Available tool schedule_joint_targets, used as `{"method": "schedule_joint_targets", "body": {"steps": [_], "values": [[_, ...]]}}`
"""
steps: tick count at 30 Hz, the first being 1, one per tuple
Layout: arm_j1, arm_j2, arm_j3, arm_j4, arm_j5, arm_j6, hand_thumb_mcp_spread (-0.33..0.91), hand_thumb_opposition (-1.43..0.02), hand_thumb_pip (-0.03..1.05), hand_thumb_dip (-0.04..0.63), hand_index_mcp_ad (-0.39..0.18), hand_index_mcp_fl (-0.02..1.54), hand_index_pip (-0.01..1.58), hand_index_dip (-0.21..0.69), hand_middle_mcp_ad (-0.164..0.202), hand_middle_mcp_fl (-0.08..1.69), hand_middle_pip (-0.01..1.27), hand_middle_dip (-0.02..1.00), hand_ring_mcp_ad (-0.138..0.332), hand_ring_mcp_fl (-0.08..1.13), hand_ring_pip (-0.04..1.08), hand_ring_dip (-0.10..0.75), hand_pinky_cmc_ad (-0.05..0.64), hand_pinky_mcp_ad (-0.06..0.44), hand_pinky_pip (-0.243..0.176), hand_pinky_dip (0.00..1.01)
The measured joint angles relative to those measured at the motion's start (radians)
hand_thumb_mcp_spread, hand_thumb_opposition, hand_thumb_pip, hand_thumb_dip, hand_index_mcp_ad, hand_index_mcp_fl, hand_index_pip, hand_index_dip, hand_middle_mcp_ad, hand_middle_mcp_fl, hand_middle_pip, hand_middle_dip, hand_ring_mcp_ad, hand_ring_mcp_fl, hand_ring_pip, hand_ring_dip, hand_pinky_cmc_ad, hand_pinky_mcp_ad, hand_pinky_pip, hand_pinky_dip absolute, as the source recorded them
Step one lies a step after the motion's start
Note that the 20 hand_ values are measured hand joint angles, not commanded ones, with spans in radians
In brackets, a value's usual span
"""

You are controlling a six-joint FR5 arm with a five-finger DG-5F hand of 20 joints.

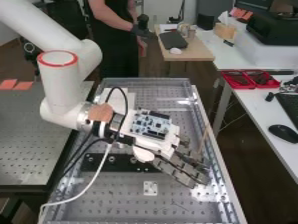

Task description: Grab the drill bit and place it in the clear container

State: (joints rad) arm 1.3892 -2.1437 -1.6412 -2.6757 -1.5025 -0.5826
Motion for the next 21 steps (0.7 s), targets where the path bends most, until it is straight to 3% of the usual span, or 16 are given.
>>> {"method": "schedule_joint_targets", "body": {"steps": [21], "values": [[-0.003, -0.022, 0.011, 0.007, -0.030, -0.001, 0.42, -0.92, 0.63, 0.302, -0.054, 0.18, 1.41, 0.202, 0.110, 0.12, 0.14, 0.16, 0.274, 0.01, 0.08, -0.021, 0.175, 0.218, -0.093, 0.18]]}}
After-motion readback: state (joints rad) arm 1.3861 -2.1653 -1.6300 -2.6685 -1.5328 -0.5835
